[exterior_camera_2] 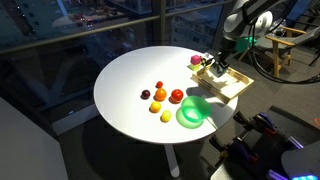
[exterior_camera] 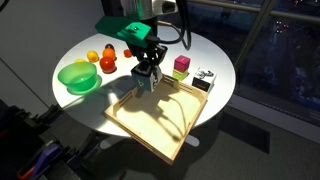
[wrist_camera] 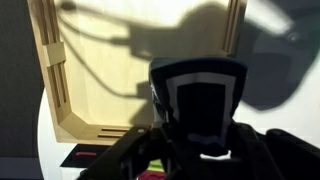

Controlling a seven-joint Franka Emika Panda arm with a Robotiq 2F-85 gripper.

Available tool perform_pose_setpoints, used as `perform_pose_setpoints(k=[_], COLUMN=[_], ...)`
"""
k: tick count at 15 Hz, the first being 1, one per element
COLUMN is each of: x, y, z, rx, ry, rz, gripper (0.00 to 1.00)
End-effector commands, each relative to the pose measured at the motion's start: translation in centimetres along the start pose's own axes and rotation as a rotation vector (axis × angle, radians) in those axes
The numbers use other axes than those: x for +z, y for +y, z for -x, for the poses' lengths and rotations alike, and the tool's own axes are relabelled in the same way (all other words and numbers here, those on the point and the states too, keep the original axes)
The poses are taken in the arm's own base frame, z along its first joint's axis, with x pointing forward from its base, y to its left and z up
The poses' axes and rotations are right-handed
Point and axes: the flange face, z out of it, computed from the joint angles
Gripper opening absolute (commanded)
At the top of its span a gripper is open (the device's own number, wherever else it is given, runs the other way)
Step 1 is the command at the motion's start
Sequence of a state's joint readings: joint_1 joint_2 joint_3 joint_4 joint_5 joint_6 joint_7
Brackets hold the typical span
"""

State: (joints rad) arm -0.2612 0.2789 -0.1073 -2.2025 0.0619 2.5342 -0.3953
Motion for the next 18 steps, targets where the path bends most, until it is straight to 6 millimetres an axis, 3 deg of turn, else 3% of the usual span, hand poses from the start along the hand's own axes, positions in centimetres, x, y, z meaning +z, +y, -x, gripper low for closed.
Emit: perform_pose_setpoints(k=[1,3,9,18], x=[-0.4,-0.4,-0.2,0.3], y=[-0.2,-0.4,-1.5,-5.8], z=[-0.2,-0.2,-0.5,-1.7], rx=[-0.006,-0.009,-0.022,-0.089], ry=[0.021,0.021,0.019,0.013], rz=[0.005,0.005,0.006,-0.003], gripper=[0.13,0.03,0.06,0.06])
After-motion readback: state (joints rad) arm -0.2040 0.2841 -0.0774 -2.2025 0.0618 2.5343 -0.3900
